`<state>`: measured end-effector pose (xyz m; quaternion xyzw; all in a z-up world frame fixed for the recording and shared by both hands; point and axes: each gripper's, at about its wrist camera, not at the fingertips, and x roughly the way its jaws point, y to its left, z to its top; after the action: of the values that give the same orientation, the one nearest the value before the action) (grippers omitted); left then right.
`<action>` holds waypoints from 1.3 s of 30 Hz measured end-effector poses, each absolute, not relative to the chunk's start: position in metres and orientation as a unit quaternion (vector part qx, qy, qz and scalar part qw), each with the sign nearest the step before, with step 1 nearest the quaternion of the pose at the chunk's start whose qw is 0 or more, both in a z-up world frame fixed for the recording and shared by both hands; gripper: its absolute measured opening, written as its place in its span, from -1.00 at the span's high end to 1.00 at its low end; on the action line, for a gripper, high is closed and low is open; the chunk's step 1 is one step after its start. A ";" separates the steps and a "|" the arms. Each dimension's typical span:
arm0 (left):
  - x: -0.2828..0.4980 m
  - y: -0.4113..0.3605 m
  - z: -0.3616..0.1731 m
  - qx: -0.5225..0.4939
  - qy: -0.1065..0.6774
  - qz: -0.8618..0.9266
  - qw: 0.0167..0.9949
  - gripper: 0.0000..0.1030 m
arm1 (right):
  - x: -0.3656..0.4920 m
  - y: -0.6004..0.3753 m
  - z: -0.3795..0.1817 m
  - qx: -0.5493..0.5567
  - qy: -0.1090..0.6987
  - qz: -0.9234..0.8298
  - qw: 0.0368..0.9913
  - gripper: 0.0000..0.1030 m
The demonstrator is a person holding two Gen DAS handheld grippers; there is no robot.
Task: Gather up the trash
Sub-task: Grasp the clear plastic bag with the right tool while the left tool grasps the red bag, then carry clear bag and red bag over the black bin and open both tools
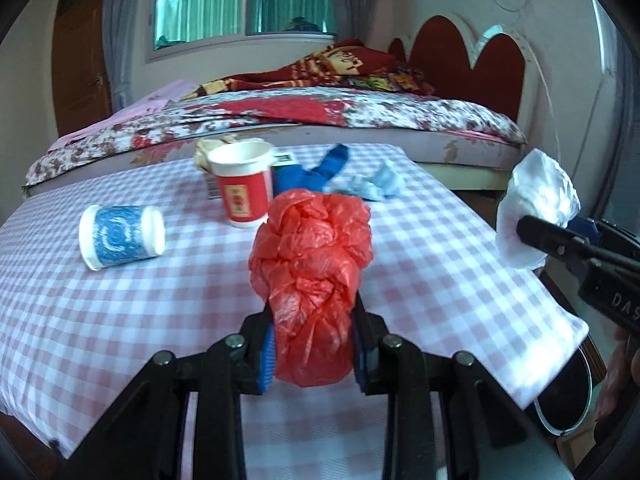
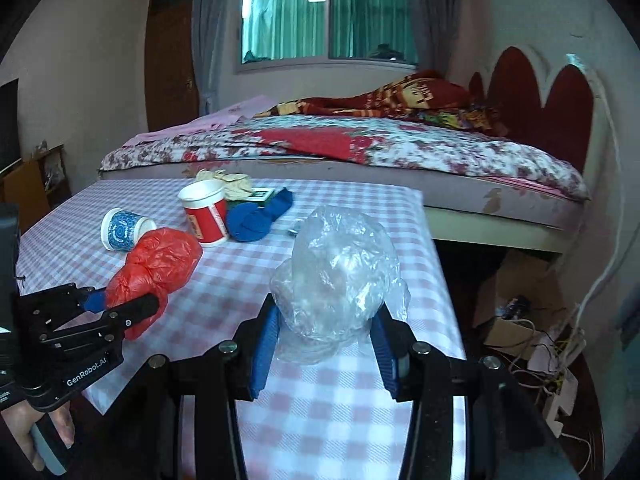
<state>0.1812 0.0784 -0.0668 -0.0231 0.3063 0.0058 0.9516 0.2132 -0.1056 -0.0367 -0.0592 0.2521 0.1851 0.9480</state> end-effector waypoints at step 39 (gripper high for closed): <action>0.129 -0.165 -0.071 0.062 0.307 -0.234 0.920 0.40 | 0.098 -0.354 -0.079 0.024 0.271 -0.033 0.962 0.10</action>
<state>0.1292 -0.1654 -0.0710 0.0622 0.3070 -0.2342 0.9203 0.0984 -0.3536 -0.0792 0.0237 0.2713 -0.0327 0.9617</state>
